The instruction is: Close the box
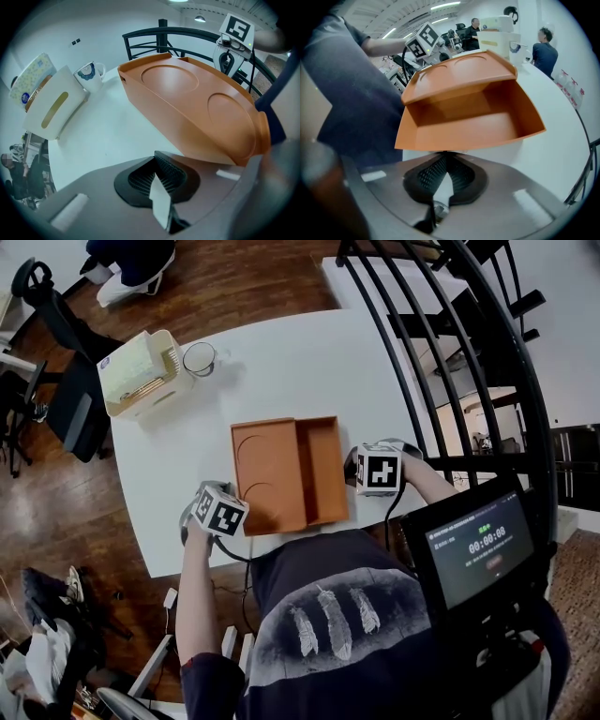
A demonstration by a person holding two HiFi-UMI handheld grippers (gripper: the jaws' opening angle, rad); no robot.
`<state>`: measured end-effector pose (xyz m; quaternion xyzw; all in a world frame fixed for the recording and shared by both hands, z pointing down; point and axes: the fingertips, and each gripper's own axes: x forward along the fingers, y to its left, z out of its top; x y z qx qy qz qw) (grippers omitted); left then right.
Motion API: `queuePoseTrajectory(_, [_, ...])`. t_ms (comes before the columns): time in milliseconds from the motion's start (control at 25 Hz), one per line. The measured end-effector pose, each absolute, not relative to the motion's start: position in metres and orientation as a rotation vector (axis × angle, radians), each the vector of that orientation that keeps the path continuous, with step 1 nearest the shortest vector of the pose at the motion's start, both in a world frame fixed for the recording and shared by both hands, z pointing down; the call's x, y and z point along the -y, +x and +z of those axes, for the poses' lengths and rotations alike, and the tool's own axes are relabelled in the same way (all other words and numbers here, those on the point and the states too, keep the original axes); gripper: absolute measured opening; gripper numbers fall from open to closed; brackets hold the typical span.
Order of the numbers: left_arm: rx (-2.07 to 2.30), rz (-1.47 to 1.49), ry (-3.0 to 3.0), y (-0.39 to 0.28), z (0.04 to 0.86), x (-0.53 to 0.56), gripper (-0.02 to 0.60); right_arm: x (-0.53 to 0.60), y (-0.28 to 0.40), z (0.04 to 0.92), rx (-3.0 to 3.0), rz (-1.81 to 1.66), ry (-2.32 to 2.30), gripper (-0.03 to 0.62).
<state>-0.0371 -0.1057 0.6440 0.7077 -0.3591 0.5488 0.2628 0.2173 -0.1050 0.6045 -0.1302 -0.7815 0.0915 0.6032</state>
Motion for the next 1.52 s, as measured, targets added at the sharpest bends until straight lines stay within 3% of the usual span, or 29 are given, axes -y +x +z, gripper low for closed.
queuePoseTrajectory(1520, [0.911, 1.45, 1.942, -0.039, 0.64, 0.097, 0.015, 0.095, 0.177, 0.595, 1.828, 0.19, -0.341, 0.005])
